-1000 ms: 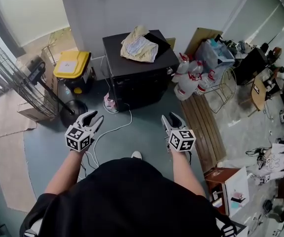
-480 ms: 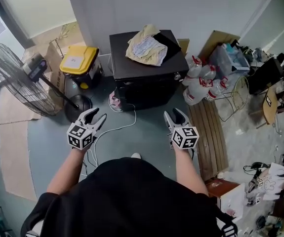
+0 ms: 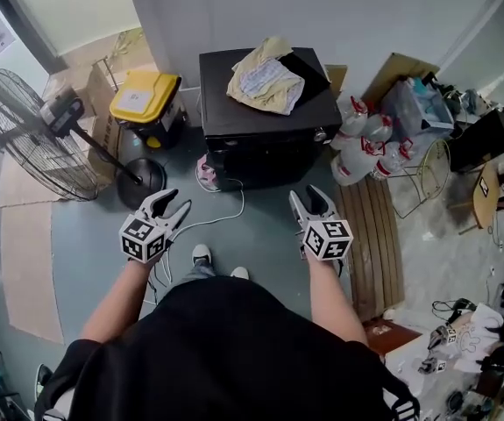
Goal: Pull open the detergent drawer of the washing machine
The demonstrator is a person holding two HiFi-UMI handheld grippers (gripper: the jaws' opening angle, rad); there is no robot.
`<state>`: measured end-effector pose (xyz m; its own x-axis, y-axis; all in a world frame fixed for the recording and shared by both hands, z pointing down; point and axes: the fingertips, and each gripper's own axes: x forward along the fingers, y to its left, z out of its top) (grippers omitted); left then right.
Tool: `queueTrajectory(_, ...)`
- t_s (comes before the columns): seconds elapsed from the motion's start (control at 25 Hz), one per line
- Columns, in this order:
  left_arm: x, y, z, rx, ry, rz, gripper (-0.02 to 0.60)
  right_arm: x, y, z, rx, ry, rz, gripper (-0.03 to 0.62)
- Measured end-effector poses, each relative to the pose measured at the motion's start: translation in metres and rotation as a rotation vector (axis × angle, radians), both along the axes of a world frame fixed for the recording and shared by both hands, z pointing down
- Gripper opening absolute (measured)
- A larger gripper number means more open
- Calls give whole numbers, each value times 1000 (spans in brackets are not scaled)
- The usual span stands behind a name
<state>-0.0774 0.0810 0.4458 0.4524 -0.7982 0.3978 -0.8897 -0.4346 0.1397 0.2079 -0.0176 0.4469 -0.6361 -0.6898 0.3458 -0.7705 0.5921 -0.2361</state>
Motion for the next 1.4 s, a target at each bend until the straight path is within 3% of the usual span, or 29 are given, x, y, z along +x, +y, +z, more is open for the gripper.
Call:
queueTrajectory(0.56, -25, -62, 11, 10, 38, 76, 190, -18, -35, -1, -3, 53, 64, 199)
queueTrajectory(0.96, -84, -126, 15, 22, 63, 105, 190, -78, -85, -17, 22, 90, 81, 199)
queueTrajectory(1.4, -110, -147, 35, -12, 83, 196, 190, -126, -107, -22, 20, 117, 123, 199)
